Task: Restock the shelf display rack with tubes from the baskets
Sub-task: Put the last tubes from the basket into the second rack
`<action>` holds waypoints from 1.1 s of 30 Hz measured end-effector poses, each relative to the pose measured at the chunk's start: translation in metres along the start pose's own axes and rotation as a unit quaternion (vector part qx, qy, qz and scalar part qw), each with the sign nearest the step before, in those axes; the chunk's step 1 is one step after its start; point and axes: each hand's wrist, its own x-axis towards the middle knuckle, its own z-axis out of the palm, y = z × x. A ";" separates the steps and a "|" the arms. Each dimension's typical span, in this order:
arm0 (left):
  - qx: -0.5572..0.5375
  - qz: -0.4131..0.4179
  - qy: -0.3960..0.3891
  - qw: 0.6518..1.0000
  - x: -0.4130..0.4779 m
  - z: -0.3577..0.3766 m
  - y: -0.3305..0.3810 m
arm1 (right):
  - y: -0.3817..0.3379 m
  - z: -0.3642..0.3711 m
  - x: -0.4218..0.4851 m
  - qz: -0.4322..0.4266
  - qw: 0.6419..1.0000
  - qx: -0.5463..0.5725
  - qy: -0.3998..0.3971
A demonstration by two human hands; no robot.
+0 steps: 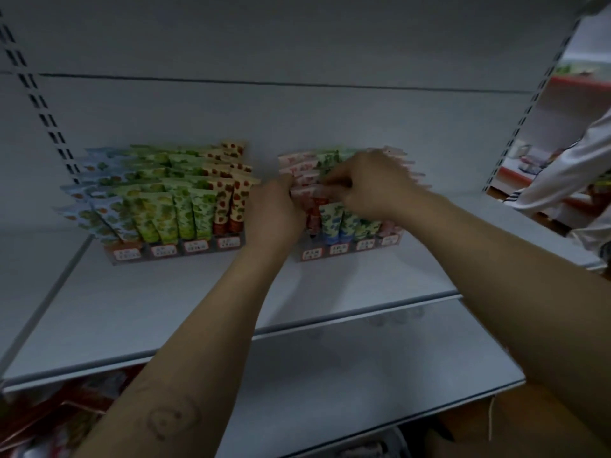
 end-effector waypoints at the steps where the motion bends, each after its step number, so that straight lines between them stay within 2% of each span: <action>1: 0.011 0.005 -0.002 1.000 0.001 0.001 0.000 | 0.002 0.000 0.005 0.000 1.000 -0.003 0.007; 9: 0.046 0.027 0.018 0.998 0.000 0.010 0.001 | 0.009 0.013 0.034 0.026 0.996 -0.044 0.067; 15: -0.016 0.014 0.022 1.000 -0.002 0.012 -0.008 | 0.006 0.012 0.030 0.023 0.996 -0.053 0.068; 19: -0.003 0.006 0.015 1.000 -0.001 0.011 -0.007 | 0.001 0.013 0.023 0.019 0.995 -0.066 0.070; 26: 0.012 0.071 0.024 0.997 -0.005 0.015 -0.008 | 0.002 0.016 0.028 0.031 0.995 -0.066 0.075; 29: -0.031 0.063 0.036 0.997 -0.010 0.014 -0.008 | 0.005 0.014 0.031 0.035 0.997 -0.040 0.060; 33: -0.078 -0.002 0.054 0.995 -0.012 0.015 -0.022 | 0.006 0.016 0.032 0.046 0.997 -0.032 0.062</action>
